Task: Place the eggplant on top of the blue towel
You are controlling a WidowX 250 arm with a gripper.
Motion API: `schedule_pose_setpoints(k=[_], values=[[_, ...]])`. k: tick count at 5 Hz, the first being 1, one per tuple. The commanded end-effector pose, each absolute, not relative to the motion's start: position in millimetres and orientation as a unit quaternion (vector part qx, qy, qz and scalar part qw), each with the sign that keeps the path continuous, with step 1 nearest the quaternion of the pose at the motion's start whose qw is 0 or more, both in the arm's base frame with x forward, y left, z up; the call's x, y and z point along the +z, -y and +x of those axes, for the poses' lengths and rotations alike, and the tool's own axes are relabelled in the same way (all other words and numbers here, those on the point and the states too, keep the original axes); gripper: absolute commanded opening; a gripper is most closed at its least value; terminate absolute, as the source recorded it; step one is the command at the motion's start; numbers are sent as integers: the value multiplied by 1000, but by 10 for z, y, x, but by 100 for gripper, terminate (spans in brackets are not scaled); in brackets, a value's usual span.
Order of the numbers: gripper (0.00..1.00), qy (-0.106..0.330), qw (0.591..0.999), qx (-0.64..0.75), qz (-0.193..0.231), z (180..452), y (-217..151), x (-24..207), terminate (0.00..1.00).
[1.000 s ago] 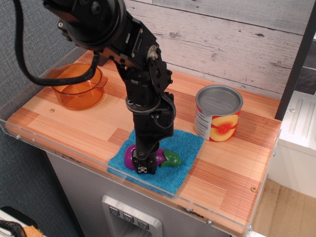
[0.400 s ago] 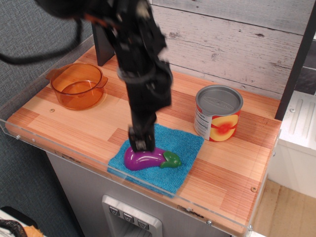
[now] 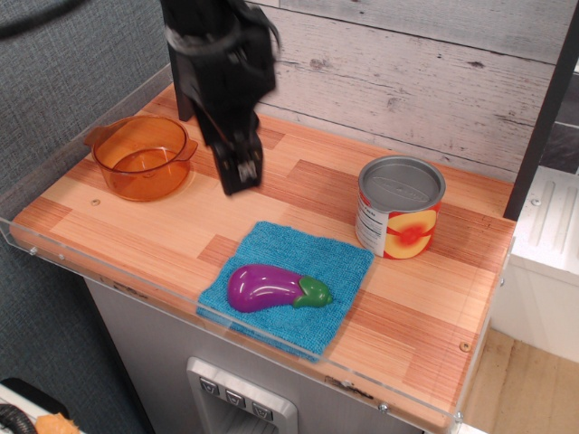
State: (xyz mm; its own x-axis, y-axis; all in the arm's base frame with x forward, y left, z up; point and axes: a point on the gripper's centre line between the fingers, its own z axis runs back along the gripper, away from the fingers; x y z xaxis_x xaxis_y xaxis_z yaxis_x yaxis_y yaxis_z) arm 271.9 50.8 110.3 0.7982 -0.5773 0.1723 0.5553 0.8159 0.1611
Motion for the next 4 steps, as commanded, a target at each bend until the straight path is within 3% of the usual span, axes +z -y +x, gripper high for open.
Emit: schedule_pose_setpoints(k=[1,3,4], values=[[100,149,982,-78,84,2982,-1008,1403,0],[100,147,988,17,50,3210,-1308,1379,0],[100,147,988,17,50,3210,-1308,1379,100]])
